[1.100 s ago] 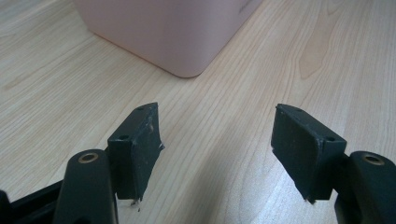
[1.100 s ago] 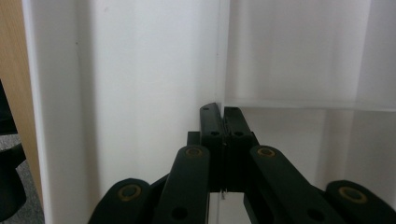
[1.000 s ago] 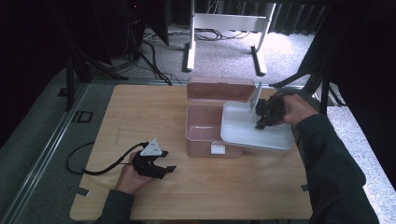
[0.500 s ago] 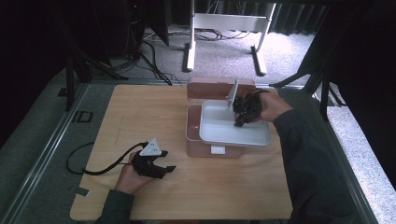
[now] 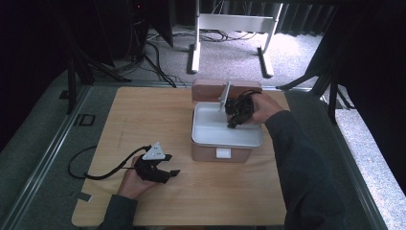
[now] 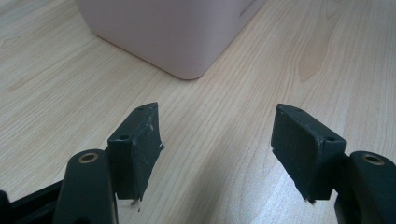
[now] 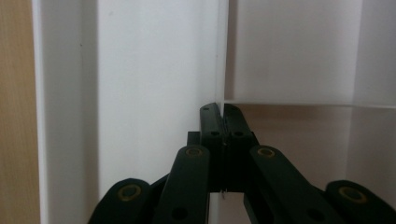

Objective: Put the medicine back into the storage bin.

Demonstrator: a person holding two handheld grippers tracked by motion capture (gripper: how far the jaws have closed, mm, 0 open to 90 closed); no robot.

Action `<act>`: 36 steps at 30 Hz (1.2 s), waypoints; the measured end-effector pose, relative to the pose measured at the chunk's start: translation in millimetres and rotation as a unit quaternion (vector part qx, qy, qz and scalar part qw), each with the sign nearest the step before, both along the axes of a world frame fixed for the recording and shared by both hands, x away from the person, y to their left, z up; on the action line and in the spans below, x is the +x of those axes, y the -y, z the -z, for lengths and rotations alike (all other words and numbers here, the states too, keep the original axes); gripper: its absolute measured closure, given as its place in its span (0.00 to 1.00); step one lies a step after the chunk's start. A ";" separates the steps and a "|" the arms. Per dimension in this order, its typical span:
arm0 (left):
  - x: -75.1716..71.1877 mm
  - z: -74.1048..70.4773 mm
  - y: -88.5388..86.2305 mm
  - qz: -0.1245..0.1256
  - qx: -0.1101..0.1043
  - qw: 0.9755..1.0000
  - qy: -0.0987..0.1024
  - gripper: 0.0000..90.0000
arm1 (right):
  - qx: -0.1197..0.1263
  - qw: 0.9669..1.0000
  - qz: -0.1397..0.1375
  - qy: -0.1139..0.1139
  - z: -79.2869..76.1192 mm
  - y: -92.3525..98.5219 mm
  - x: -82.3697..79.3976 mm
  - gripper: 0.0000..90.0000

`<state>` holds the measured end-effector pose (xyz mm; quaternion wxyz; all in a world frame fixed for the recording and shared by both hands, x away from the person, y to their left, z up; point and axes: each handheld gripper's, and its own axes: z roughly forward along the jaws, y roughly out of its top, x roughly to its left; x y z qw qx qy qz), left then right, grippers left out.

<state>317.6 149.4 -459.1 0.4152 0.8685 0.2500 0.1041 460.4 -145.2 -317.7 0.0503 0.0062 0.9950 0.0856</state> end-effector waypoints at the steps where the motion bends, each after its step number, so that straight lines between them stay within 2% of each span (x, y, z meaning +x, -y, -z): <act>1: 0.0 0.2 0.3 0.000 0.000 1.000 -0.001 0.37 | 0.001 1.000 -0.001 -0.001 0.9 -1.1 0.3 0.99; 11: 0.0 0.4 0.5 0.001 0.000 1.000 -0.001 0.37 | -0.008 1.000 -0.006 0.009 1.0 -11.2 6.0 0.99; 18: 0.1 0.0 -0.4 0.001 -0.001 1.000 0.000 0.37 | -0.036 0.999 0.000 0.018 4.9 -11.9 9.7 0.99; 28: -0.3 0.6 1.3 0.003 0.000 1.000 -0.002 0.37 | -0.012 1.000 0.001 0.011 13.5 -9.2 11.8 0.99; 36: -0.7 -0.3 -0.6 0.001 -0.002 1.000 0.000 0.37 | -0.010 1.000 0.016 -0.002 25.7 -8.2 15.1 0.95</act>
